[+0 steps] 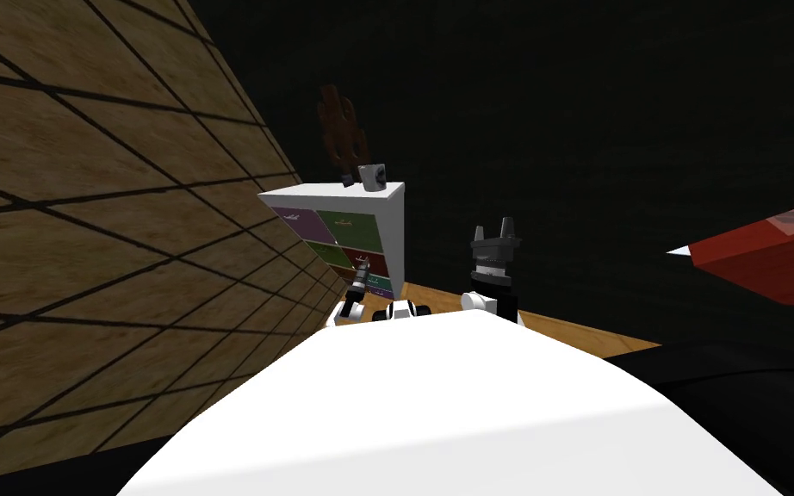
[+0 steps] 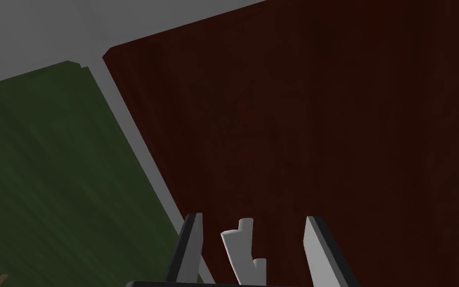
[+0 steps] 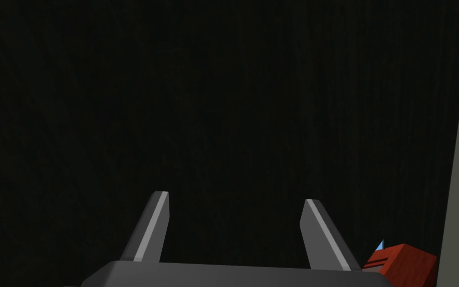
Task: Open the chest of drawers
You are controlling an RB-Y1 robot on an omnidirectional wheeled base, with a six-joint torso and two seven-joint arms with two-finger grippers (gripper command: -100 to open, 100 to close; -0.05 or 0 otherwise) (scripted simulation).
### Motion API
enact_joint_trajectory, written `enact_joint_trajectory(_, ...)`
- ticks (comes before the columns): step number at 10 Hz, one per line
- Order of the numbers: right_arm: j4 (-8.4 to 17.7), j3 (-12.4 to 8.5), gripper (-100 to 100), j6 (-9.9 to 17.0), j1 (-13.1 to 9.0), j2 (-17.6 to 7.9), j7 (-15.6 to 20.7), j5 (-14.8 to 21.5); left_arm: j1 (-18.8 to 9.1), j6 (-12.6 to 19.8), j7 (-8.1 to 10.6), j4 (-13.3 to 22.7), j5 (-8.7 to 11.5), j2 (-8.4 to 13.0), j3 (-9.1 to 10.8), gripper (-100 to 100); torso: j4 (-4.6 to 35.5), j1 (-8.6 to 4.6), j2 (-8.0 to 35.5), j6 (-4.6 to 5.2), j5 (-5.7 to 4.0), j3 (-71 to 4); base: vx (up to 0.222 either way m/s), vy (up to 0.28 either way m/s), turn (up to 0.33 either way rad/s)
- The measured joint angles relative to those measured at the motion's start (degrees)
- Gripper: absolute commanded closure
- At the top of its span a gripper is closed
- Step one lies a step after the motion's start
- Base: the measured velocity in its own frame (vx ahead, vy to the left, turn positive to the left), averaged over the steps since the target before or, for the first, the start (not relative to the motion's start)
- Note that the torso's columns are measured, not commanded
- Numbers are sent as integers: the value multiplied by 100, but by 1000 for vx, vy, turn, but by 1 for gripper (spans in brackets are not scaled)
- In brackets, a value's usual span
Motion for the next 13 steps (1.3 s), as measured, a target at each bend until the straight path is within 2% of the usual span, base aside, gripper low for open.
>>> enact_joint_trajectory(2,1,0,0,1,-3,0,0,0,42,-9,43,-157,10,66,-26,100,-15,26,23,-6,14,17,-195,54,38)
enact_joint_trajectory(5,0,0,0,0,-1,0,0,0,142,37,66,-221,4,108,-67,100,-9,-15,-51,2,-5,-29,-113,45,17)
enact_joint_trajectory(8,0,0,0,1,-2,-1,0,0,221,21,106,-325,9,168,-108,100,-15,16,-10,-2,9,-2,-158,76,16)
enact_joint_trajectory(9,1,0,0,1,-2,-1,0,0,257,27,119,-357,8,190,-132,-100,-16,22,-16,-7,9,-7,-95,34,-1)
enact_joint_trajectory(11,0,0,0,0,0,0,0,0,253,310,191,-647,31,294,-128,-100,-7,-26,-51,4,-8,-31,-10,-19,8)
enact_joint_trajectory(13,0,0,0,0,0,0,0,0,218,576,261,-899,55,386,-118,-100,-2,-15,-24,4,-6,-14,5,-24,-3)
